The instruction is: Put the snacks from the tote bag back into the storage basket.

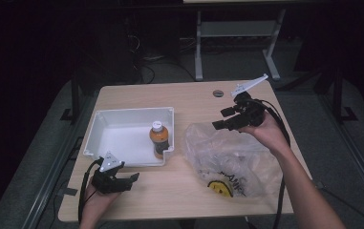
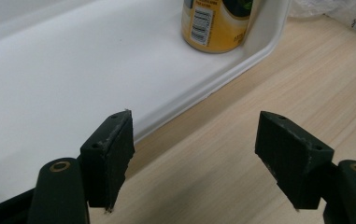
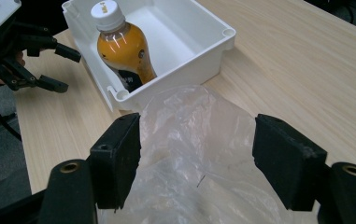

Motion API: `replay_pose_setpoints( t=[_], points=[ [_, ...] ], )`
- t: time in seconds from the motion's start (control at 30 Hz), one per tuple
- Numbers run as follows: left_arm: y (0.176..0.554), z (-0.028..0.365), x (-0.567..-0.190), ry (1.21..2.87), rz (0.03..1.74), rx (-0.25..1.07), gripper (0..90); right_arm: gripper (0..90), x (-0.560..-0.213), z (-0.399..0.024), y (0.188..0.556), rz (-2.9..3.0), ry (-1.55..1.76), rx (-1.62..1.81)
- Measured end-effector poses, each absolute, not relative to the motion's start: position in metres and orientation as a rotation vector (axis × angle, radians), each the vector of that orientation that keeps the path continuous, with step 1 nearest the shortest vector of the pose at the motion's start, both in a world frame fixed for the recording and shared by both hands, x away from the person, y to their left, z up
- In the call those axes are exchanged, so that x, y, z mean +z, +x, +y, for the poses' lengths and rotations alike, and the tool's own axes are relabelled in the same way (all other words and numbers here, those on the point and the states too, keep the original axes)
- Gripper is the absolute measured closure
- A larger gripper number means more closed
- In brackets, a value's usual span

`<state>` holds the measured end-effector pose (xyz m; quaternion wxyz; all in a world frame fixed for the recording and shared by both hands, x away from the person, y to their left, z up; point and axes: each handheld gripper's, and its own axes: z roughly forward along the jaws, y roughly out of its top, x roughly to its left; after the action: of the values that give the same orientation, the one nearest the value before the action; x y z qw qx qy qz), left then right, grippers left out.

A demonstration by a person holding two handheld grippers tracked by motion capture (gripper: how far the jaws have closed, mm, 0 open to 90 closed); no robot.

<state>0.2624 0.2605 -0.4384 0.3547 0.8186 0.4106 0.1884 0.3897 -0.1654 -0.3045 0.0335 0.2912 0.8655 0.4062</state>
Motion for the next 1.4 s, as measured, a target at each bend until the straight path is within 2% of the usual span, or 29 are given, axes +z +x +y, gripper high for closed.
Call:
replay_pose_setpoints(
  t=[1.4],
  points=[
    [0.263,0.261,-0.439,2.102,1.067,0.486,27.8,31.8,-0.349,-0.241,0.357,2.578,1.033,1.293]
  ],
)
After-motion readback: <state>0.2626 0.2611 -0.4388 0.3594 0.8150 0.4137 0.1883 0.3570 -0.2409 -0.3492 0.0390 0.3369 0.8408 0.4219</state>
